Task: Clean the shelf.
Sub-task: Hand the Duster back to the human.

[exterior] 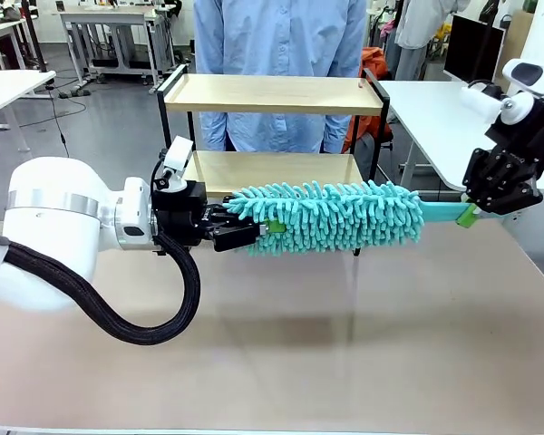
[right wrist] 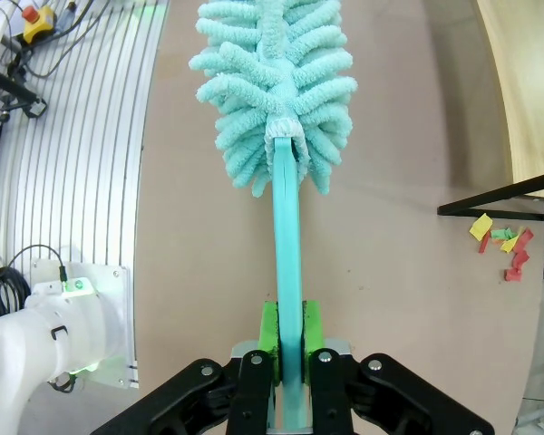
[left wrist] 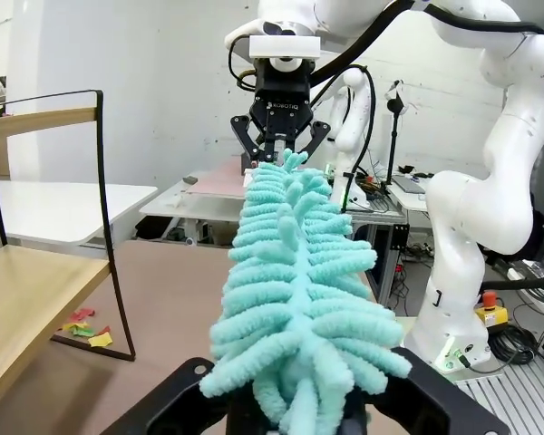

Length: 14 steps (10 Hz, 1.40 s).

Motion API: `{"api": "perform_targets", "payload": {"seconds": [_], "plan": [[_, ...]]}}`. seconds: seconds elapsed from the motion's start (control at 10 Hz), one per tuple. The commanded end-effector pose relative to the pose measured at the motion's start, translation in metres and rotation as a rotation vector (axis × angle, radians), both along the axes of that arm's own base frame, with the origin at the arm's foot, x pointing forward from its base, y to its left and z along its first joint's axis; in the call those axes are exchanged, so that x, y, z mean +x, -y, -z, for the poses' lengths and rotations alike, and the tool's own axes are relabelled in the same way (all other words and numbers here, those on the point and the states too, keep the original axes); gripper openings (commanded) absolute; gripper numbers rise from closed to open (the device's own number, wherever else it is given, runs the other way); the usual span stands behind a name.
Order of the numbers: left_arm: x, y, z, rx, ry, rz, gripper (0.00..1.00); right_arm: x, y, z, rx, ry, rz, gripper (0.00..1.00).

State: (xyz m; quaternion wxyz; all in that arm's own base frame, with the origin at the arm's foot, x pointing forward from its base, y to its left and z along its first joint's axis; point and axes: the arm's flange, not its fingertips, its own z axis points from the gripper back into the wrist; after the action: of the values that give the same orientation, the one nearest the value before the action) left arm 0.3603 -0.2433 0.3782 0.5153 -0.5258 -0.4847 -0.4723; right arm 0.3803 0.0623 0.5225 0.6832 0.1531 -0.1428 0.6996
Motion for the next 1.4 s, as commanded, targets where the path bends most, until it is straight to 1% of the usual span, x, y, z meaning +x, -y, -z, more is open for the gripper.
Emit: {"api": "perform_targets", "payload": {"seconds": [0.0, 0.1, 0.2, 0.3, 0.4, 0.5, 0.6, 0.7, 0.8, 1.0, 1.2, 1.3], "plan": [[-0.008, -0.002, 0.003, -0.053, 0.036, -0.005, 0.0, 0.001, 0.001, -0.002, 0.034, 0.008, -0.013, 0.13], [-0.008, -0.005, 0.006, -0.063, 0.019, -0.034, 0.0, 0.001, 0.001, -0.002, 0.034, 0.008, -0.013, 0.13], [-0.001, 0.0, 0.001, -0.004, 0.006, 0.004, 0.0, 0.001, 0.001, -0.002, 0.034, 0.008, -0.013, 0.13], [-0.001, 0.0, 0.001, -0.004, 0.006, 0.004, 0.0, 0.001, 0.001, -0.002, 0.034, 0.008, -0.013, 0.13], [-0.001, 0.0, 0.001, -0.004, 0.006, 0.004, 0.0, 0.0, -0.001, 0.0, 0.001, -0.002, -0.002, 0.71], [-0.001, 0.0, 0.001, -0.004, 0.006, 0.004, 0.0, -0.005, 0.005, -0.015, 0.056, -0.02, 0.002, 0.72], [-0.001, 0.0, 0.001, -0.004, 0.006, 0.004, 0.0, -0.008, 0.014, -0.033, 0.13, -0.041, 0.022, 1.0], [-0.001, 0.0, 0.001, -0.004, 0.006, 0.004, 0.0, -0.009, 0.025, -0.046, 0.186, -0.044, 0.068, 0.76], [-0.001, 0.0, 0.001, -0.004, 0.006, 0.004, 0.0, -0.01, 0.038, -0.057, 0.261, -0.054, 0.111, 1.0], [-0.001, 0.0, 0.001, -0.004, 0.006, 0.004, 0.0, -0.01, 0.081, -0.078, 0.507, -0.089, 0.243, 1.0], [-0.001, 0.0, 0.001, -0.004, 0.006, 0.004, 0.0, -0.01, 0.131, -0.085, 0.7, -0.094, 0.361, 1.0], [-0.001, 0.0, 0.001, -0.004, 0.006, 0.004, 0.0, -0.011, 0.149, -0.084, 0.777, -0.099, 0.393, 1.0]]}}
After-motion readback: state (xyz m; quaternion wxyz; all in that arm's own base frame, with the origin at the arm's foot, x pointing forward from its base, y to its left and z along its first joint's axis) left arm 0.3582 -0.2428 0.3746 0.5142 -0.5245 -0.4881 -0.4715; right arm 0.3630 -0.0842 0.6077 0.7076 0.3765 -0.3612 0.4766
